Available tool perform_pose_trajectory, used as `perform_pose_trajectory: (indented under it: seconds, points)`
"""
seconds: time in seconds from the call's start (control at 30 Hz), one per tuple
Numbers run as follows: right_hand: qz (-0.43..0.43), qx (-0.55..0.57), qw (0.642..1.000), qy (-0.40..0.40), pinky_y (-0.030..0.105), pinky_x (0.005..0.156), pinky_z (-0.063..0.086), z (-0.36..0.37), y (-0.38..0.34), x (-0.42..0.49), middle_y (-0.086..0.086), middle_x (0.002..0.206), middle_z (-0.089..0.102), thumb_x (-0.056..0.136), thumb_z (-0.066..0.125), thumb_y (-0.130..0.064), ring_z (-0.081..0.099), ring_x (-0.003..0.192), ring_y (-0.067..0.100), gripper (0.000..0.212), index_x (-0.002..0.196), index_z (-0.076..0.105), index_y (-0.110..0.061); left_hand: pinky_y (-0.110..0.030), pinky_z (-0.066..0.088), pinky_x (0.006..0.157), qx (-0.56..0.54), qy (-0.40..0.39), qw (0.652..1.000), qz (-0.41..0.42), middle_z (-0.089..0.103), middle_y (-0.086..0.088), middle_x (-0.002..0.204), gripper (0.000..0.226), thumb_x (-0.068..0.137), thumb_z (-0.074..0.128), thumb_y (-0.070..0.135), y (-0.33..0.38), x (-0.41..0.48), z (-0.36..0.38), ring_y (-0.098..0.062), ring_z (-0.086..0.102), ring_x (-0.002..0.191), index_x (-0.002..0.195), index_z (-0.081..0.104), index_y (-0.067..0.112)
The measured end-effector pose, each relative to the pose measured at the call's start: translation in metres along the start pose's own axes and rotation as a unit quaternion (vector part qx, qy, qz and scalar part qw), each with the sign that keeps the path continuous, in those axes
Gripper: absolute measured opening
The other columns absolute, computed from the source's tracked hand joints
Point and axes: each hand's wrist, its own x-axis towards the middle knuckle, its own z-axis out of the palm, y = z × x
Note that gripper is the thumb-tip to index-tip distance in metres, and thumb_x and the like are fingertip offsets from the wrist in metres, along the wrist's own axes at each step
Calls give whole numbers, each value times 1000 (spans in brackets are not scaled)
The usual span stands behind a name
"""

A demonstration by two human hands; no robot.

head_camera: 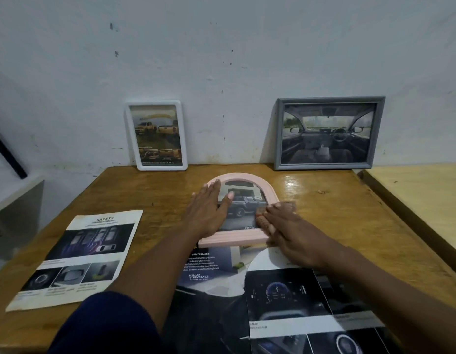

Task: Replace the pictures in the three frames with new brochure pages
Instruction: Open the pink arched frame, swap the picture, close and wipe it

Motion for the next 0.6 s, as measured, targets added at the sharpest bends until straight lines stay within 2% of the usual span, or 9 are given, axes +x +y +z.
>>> perform_pose_trajectory:
  seconds: [0.17,0.3,0.37,0.43,0.47,0.5,0.53,0.6]
  points:
    - [-59,-44,997,1,29,117,-11,15,-39,5,2,168,4,107,28,-33,-6,153,15,58,160,10,-17,-45,2,126,-2,2,1000,-5,6,2,170,80,96,8,71,0,-2,1,-16,0,156,163,4,26]
    - [-93,-32,995,-6,32,119,-9,27,-66,27,8,167,8,106,34,-32,-2,154,19,62,160,12,-12,-40,-1,125,-64,-7,998,-21,5,2,170,70,103,12,61,3,-2,-4,-14,-2,156,163,5,26]
    - [-86,23,995,-35,30,120,1,17,-73,30,10,166,13,107,33,-30,6,153,20,58,159,16,-9,-43,1,125,-136,-32,989,-47,6,2,170,69,103,14,63,7,-3,-12,-16,1,156,163,6,31]
    - [-60,159,985,-21,27,112,25,2,-68,28,12,158,35,108,34,-26,34,141,21,48,154,31,-11,-56,13,123,-227,-48,969,-86,13,1,170,85,85,19,87,5,-4,-23,-26,13,155,159,12,45]
    - [-38,211,977,18,29,107,34,-5,-60,27,11,151,44,108,34,-24,43,132,19,44,151,37,-16,-60,20,120,-252,-44,962,-91,16,1,169,95,74,22,97,4,-4,-26,-30,17,154,156,14,50]
    - [-13,236,970,63,34,106,40,-9,-50,28,9,148,48,108,35,-24,47,128,19,43,150,40,-19,-61,22,119,-239,-33,967,-80,18,0,169,96,73,25,97,5,-7,-30,-31,18,154,156,16,50]
    - [12,237,966,99,40,106,43,-14,-40,29,10,147,50,108,35,-23,49,128,20,43,150,41,-21,-60,21,120,-202,-13,978,-53,17,0,169,89,81,30,89,9,-13,-32,-29,14,155,158,18,45]
    - [47,207,970,116,44,110,40,-17,-21,36,12,147,49,107,35,-22,47,132,26,43,150,40,-15,-58,18,122,-113,23,993,11,16,4,169,79,93,39,73,19,-27,-31,-22,7,156,160,20,36]
